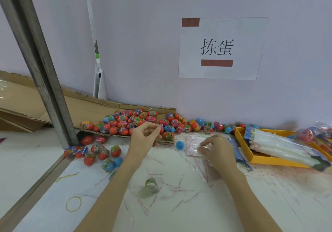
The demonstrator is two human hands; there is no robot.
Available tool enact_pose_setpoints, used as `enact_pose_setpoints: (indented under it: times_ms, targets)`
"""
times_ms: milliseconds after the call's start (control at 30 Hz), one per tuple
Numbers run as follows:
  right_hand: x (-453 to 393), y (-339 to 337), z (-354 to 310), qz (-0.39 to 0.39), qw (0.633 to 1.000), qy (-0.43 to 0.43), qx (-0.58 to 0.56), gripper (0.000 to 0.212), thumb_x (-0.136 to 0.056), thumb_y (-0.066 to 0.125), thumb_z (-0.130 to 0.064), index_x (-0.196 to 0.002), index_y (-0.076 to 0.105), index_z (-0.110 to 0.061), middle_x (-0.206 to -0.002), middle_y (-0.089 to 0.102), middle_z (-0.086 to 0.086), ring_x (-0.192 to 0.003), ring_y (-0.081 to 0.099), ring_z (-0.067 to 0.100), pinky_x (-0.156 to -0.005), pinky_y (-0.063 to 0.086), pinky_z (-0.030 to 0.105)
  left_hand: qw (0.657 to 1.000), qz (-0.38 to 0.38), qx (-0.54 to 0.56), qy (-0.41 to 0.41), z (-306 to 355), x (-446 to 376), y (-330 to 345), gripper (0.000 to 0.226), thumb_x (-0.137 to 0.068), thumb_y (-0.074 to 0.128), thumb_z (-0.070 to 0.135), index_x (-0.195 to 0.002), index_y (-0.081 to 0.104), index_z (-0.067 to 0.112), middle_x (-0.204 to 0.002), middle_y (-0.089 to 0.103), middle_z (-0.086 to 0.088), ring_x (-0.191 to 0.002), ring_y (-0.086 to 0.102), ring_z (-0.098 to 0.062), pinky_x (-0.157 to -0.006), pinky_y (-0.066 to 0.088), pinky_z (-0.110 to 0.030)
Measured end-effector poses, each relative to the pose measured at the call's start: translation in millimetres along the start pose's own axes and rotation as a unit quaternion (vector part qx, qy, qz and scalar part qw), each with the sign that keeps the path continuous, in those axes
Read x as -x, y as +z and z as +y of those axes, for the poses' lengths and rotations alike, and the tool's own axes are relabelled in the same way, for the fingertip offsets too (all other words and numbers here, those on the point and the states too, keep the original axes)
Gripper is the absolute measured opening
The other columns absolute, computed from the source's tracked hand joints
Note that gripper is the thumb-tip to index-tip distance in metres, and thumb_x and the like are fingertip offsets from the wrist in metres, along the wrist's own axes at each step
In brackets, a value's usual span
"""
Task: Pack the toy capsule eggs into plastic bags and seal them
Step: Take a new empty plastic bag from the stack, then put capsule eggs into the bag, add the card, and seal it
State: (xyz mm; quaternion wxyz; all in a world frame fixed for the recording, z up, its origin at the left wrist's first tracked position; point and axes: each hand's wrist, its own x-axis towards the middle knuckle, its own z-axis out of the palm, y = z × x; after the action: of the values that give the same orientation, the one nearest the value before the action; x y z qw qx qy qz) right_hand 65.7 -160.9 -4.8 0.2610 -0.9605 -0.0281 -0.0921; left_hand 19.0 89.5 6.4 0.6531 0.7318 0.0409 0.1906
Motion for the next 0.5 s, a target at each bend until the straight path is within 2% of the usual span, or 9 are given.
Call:
enact_pose_setpoints:
  times_ms: [100, 200, 267, 367, 400, 500]
  targets:
    - [1, 5, 3, 0.032, 0.999, -0.018, -0.006, 0.016, -0.096, 0.072, -0.031, -0.109, 0.078, -0.024, -0.128, 0.064, -0.001, -0.116, 0.055, 0.018, -0.106, 0.048, 0.034, 0.999, -0.006, -0.037, 0.029, 0, 3, 6, 0.007, -0.099, 0.069, 0.009, -0.103, 0.074, 0.013, -0.077, 0.073, -0.004, -0.060, 0.064, -0.006, -0.054, 0.052, -0.019]
    - [3, 10, 4, 0.068, 0.996, -0.049, -0.007, 0.020, -0.104, 0.060, -0.027, -0.119, 0.072, -0.022, -0.128, 0.066, -0.001, -0.120, 0.055, 0.018, -0.113, 0.041, 0.036, 0.989, -0.009, -0.115, 0.094, -3, 7, 10, 0.006, -0.100, 0.069, 0.013, -0.103, 0.073, 0.016, -0.083, 0.072, 0.001, -0.073, 0.066, -0.009, -0.064, 0.056, -0.022]
    - [4, 8, 2, 0.116, 0.991, -0.047, -0.037, 0.021, -0.106, 0.055, -0.025, -0.122, 0.068, -0.019, -0.126, 0.069, 0.001, -0.118, 0.057, 0.020, -0.111, 0.041, 0.039, 0.970, -0.014, -0.181, 0.160, -5, 9, 12, 0.007, -0.100, 0.069, 0.017, -0.103, 0.071, 0.023, -0.090, 0.070, 0.008, -0.083, 0.064, -0.009, -0.071, 0.054, -0.020]
    - [7, 5, -4, 0.194, 0.976, -0.085, -0.057, 0.018, -0.104, 0.060, -0.021, -0.117, 0.071, -0.015, -0.114, 0.073, 0.005, -0.105, 0.060, 0.023, -0.100, 0.048, 0.042, 0.935, -0.036, -0.248, 0.251, -7, 11, 16, 0.009, -0.099, 0.071, 0.022, -0.107, 0.068, 0.027, -0.101, 0.062, 0.015, -0.096, 0.058, -0.007, -0.080, 0.051, -0.022]
    - [9, 5, -6, 0.199, 0.972, -0.105, -0.070, 0.017, -0.103, 0.061, -0.021, -0.116, 0.072, -0.014, -0.112, 0.073, 0.005, -0.103, 0.061, 0.023, -0.098, 0.049, 0.041, 0.930, -0.048, -0.254, 0.263, -7, 12, 18, 0.012, -0.099, 0.072, 0.025, -0.110, 0.070, 0.025, -0.106, 0.061, 0.016, -0.103, 0.057, -0.007, -0.086, 0.052, -0.026]
    - [16, 5, -12, 0.160, 0.967, -0.178, -0.089, 0.015, -0.102, 0.063, -0.019, -0.112, 0.073, -0.015, -0.108, 0.073, 0.003, -0.102, 0.061, 0.023, -0.096, 0.049, 0.041, 0.930, -0.092, -0.254, 0.248, -8, 14, 22, 0.042, -0.097, 0.072, 0.038, -0.136, 0.062, 0.028, -0.131, 0.056, 0.017, -0.128, 0.051, -0.007, -0.109, 0.048, -0.034]
